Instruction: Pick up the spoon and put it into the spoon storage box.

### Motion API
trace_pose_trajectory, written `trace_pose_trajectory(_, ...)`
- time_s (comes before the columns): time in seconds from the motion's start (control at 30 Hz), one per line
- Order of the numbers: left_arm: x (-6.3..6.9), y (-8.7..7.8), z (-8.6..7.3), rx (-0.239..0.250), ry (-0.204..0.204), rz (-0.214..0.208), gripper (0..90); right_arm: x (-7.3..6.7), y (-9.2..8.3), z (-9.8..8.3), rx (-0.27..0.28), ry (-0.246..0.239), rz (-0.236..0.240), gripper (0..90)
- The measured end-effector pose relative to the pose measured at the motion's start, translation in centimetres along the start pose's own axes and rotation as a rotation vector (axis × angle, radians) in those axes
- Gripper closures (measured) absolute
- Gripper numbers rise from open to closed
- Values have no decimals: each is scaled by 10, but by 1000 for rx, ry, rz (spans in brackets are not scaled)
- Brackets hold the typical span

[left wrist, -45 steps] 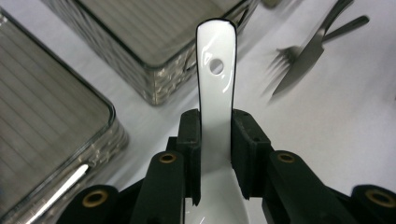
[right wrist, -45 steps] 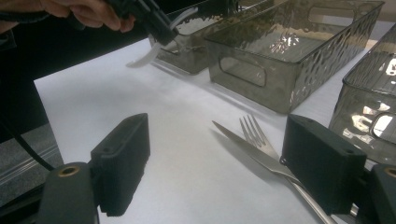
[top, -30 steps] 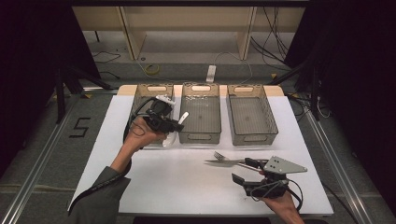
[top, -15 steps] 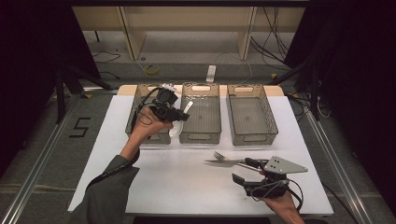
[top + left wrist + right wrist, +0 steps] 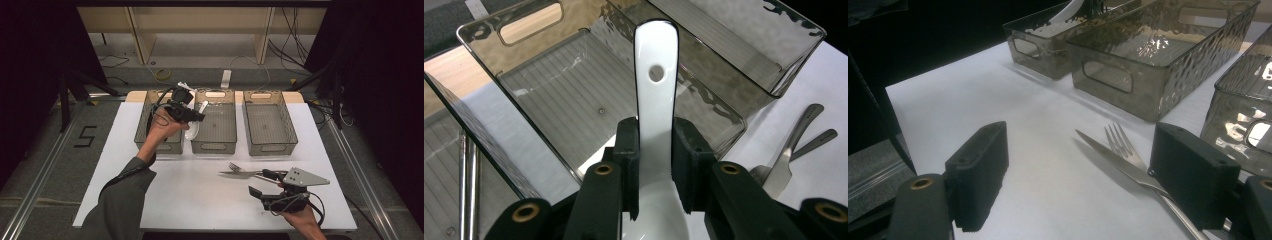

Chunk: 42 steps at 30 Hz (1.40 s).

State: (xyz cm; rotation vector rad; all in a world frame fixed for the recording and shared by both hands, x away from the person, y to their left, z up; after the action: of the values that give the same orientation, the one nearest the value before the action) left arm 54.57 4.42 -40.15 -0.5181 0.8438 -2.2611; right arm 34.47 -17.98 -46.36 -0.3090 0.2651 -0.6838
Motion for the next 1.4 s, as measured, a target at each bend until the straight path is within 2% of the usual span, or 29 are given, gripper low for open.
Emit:
trace_pose_trajectory(0.3, 5, 12, 13, 8, 3, 4, 741, 0, 0, 0, 1, 0, 0, 243)
trace_pose_trajectory(0.7, 1, 26, 21, 25, -12, 23, 741, -1, 0, 0, -1, 1, 5, 243)
trace_pose_trajectory(0.87, -7, 33, 21, 31, -31, 34, 741, -1, 0, 0, 1, 1, 5, 243)
trace_pose_trajectory(1.0, -7, 37, 22, 46, -33, 41, 741, -1, 0, 0, 1, 0, 9, 243)
trace_pose_trajectory(1.2, -12, 48, 18, 33, -55, 53, 741, -1, -1, 0, 1, -2, 10, 242)
trace_pose_trajectory(1.4, -13, 54, 14, 34, -57, 61, 741, -1, -1, 0, 1, -2, 10, 242)
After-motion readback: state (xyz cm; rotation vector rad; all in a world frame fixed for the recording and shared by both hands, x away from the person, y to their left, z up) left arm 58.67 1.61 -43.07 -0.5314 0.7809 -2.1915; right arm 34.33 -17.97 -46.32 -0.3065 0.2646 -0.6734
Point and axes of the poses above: each handheld gripper's, and its own axes: y roughly forward along the jaws, z roughly out of its top, x roughly to its right, the point moved 8 cm from there along y, roughly forward along the jaws, and after that the axes turned 2 degrees about x, right-handed, at the moved point
